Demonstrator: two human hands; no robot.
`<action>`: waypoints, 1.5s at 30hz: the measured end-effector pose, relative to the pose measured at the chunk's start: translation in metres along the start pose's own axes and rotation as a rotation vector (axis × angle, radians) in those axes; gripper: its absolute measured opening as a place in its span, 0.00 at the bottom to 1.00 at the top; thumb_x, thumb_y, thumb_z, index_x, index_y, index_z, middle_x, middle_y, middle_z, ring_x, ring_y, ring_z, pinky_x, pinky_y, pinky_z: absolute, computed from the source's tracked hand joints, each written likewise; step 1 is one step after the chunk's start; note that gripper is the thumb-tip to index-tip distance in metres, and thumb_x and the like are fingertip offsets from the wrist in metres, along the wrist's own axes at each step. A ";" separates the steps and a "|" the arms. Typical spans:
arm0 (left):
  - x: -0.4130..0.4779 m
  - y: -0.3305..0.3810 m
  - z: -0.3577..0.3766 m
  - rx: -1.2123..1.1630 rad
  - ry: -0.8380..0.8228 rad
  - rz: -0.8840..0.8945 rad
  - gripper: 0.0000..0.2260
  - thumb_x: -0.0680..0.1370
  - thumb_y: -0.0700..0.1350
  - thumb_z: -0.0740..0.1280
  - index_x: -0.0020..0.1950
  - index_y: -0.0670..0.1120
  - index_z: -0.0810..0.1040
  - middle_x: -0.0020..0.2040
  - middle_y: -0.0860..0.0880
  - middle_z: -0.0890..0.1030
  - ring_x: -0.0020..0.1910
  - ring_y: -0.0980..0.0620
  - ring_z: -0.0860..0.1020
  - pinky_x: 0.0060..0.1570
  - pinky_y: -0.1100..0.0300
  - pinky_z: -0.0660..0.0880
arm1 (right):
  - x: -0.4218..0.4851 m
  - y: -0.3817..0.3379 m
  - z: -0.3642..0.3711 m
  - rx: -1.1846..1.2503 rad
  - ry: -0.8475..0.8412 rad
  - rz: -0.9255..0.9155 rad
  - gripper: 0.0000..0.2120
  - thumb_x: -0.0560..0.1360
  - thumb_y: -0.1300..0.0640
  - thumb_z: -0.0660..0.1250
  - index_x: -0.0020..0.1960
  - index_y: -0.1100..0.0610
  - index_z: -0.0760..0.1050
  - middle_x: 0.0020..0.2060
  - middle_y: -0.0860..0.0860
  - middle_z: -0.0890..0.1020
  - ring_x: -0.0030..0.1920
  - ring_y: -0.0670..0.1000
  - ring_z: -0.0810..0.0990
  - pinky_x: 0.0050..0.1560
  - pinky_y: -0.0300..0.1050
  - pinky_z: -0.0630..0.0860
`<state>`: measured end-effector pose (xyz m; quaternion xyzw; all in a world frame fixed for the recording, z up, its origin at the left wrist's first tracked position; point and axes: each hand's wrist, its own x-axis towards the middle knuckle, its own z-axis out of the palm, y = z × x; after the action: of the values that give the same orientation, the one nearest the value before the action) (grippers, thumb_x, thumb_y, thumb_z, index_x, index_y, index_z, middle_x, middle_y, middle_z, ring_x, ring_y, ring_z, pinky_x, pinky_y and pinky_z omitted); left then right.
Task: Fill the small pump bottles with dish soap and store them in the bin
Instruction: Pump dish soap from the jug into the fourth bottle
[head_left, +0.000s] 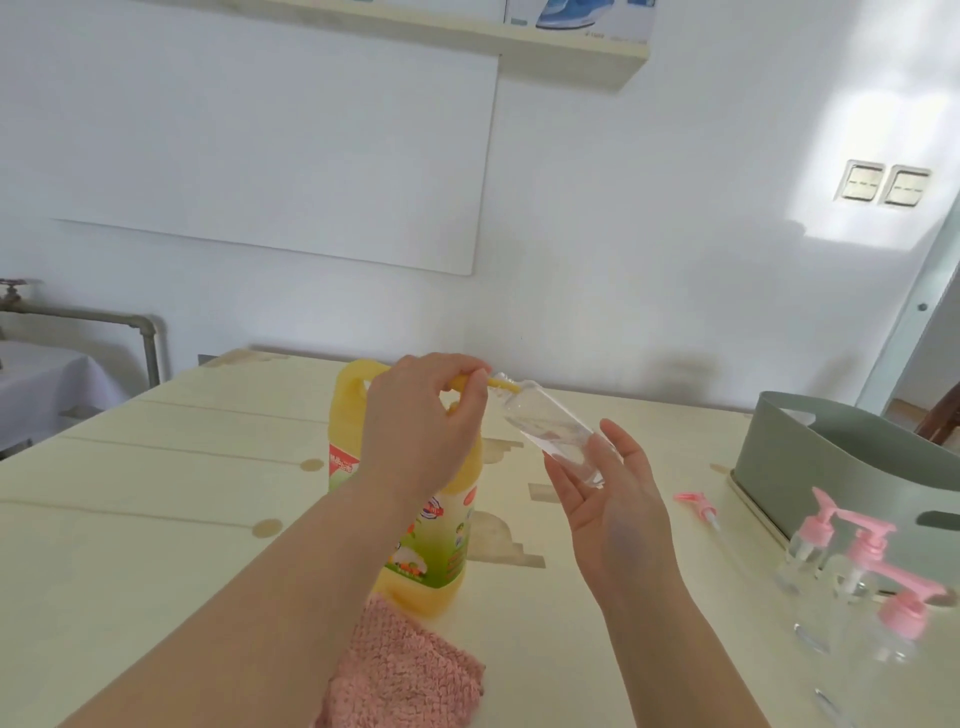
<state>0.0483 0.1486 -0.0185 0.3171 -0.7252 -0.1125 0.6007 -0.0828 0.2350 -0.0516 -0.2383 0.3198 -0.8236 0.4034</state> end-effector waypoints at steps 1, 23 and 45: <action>0.005 0.003 -0.003 0.008 -0.049 -0.030 0.09 0.77 0.48 0.62 0.43 0.53 0.81 0.33 0.64 0.74 0.38 0.62 0.73 0.41 0.62 0.68 | 0.000 -0.002 0.002 0.010 -0.003 -0.001 0.12 0.79 0.64 0.61 0.62 0.57 0.72 0.54 0.58 0.79 0.43 0.52 0.85 0.50 0.44 0.82; 0.033 -0.004 0.006 0.332 -0.544 -0.092 0.15 0.80 0.44 0.48 0.44 0.44 0.73 0.42 0.47 0.80 0.45 0.43 0.76 0.48 0.49 0.72 | 0.004 0.004 -0.002 0.057 -0.051 0.031 0.08 0.78 0.67 0.61 0.54 0.60 0.76 0.45 0.56 0.83 0.42 0.54 0.84 0.51 0.44 0.81; 0.077 0.005 -0.038 0.576 -1.071 -0.379 0.43 0.58 0.77 0.39 0.45 0.50 0.79 0.45 0.51 0.80 0.42 0.54 0.77 0.53 0.53 0.67 | 0.015 -0.007 0.009 0.024 -0.066 0.061 0.08 0.77 0.66 0.62 0.54 0.60 0.76 0.47 0.57 0.83 0.44 0.54 0.84 0.50 0.45 0.82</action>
<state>0.0769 0.1151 0.0561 0.4886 -0.8575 -0.1605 0.0149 -0.0894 0.2232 -0.0384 -0.2508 0.3034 -0.8063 0.4416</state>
